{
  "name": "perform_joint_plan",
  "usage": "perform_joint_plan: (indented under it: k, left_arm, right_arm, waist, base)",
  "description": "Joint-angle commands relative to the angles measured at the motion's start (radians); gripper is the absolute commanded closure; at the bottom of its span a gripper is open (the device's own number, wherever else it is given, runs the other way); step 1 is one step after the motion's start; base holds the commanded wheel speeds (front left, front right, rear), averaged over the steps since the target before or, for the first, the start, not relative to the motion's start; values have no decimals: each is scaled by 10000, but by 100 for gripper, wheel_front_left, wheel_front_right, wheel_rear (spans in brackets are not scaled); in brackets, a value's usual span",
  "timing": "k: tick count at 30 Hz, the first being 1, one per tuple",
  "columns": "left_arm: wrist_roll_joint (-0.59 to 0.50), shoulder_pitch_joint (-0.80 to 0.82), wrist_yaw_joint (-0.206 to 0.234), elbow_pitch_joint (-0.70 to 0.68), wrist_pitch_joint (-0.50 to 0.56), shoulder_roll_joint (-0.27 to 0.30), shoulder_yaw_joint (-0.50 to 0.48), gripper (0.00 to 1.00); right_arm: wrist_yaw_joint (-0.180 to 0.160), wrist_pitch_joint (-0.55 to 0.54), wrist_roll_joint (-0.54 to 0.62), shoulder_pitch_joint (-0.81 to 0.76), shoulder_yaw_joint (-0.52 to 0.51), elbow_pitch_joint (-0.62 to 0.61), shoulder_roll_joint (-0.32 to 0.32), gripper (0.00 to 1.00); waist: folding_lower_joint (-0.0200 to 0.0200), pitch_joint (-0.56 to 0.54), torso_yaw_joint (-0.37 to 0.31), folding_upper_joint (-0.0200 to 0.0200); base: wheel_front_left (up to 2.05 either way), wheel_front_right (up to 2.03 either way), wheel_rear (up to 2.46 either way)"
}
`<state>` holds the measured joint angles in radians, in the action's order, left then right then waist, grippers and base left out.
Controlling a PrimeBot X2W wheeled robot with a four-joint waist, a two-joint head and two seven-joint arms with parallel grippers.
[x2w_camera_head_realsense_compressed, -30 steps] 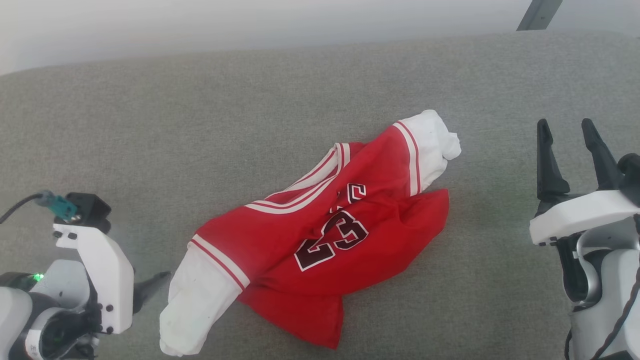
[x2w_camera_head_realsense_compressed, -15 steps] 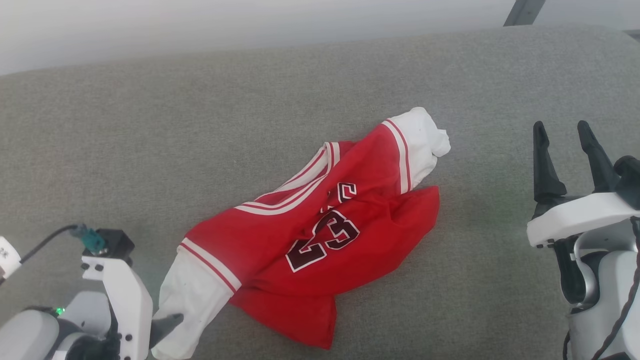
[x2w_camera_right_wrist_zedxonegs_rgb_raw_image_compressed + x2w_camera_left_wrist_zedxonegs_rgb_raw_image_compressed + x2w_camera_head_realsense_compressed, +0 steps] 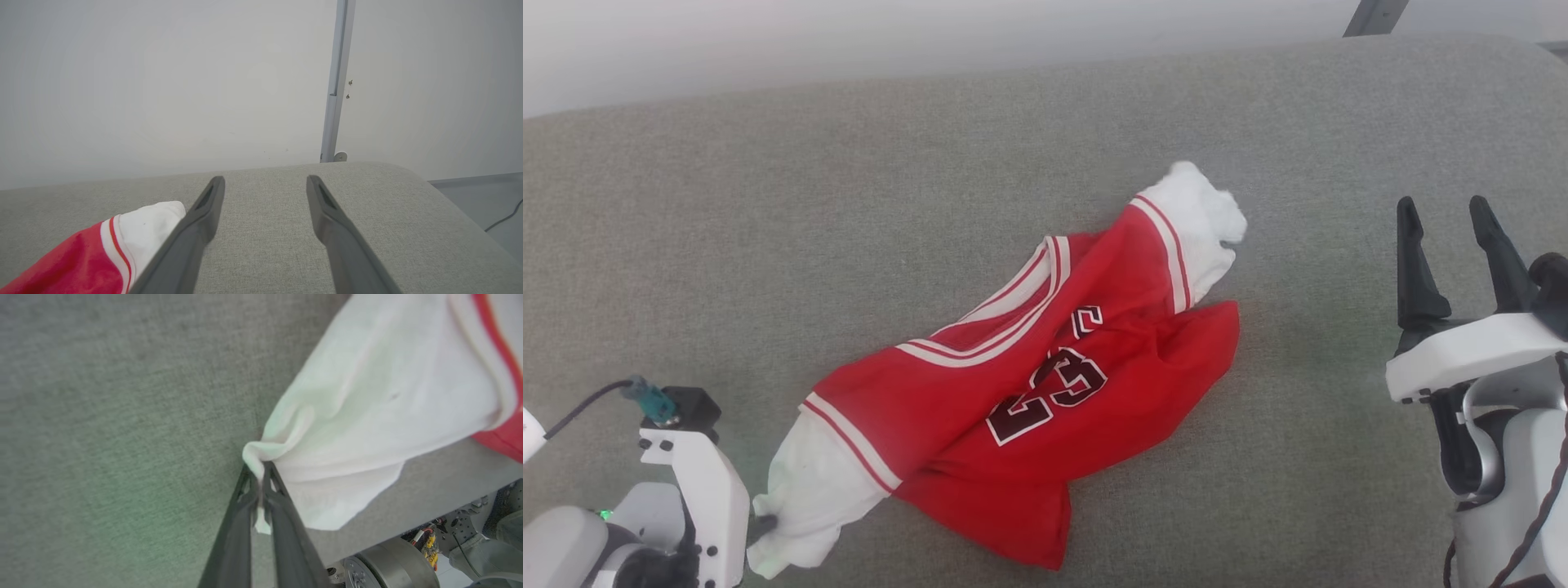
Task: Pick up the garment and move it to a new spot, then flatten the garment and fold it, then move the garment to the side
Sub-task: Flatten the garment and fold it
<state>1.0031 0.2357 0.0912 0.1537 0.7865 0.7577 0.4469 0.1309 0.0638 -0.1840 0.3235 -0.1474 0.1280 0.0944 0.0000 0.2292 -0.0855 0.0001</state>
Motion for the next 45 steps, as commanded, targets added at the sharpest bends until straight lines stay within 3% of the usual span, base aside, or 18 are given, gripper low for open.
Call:
perform_joint_plan:
  k: [1, 18, 23, 26, 29, 30, 31, 32, 38, 45]
  left_arm:
    - [-7, 40, -43, 210, -63, -82, 59, 100]
    - [-1416, 2093, -854, 1598, -866, 1045, -157, 100]
    - [-1759, 2505, -1036, 2586, -1251, 992, -88, 100]
    - [-1456, 2616, -1155, 3213, -1407, 650, -162, 100]
    - [-1227, 2755, -1308, 3685, -1592, 266, -203, 81]
    - [-1193, 2773, -1343, 3814, -1656, 137, -167, 58]
    - [-1195, 2794, -1417, 3934, -1729, 34, -126, 17]
    - [-1136, 2822, -1431, 4057, -1803, -99, -130, 0]
    - [-1120, 3030, -1527, 4302, -2271, -522, -119, 0]
    - [-1295, 2951, -1503, 3407, -3915, -801, -469, 0]
  right_arm:
    - [-4, -18, 38, 73, -17, -45, -8, 0]
    - [-4, -77, 44, -69, 49, -122, 74, 0]
    - [-4, -149, -48, -142, 164, -158, 121, 0]
    - [-4, -176, -94, -139, 245, -191, 173, 0]
    - [-4, -248, -181, -93, 317, -206, 224, 0]
    - [-4, -276, -186, -62, 344, -189, 261, 0]
    - [-4, -290, -186, -27, 364, -192, 271, 0]
    - [-4, -334, -213, 7, 394, -215, 269, 0]
    - [-4, -586, -362, 197, 688, -138, 452, 0]
    - [-4, -1327, -712, 930, 1510, 516, 989, 0]
  waist:
    - [0, -1, 5, -1]
    - [0, -83, 6, -1]
    - [0, 4, -114, -1]
    - [0, 102, -139, -1]
    - [0, 222, -101, -1]
    - [0, 253, -72, -1]
    - [0, 276, -40, -1]
    - [0, 295, -1, -1]
    - [0, 319, 343, -1]
    - [0, 266, 1046, -1]
  base:
    - [0, 0, 0]
    - [0, 0, 0]
    - [0, 0, 0]
    - [0, 0, 0]
    - [0, 0, 0]
    - [0, 0, 0]
    - [0, 0, 0]
    - [0, 0, 0]
    - [0, 0, 0]
    - [0, 0, 0]
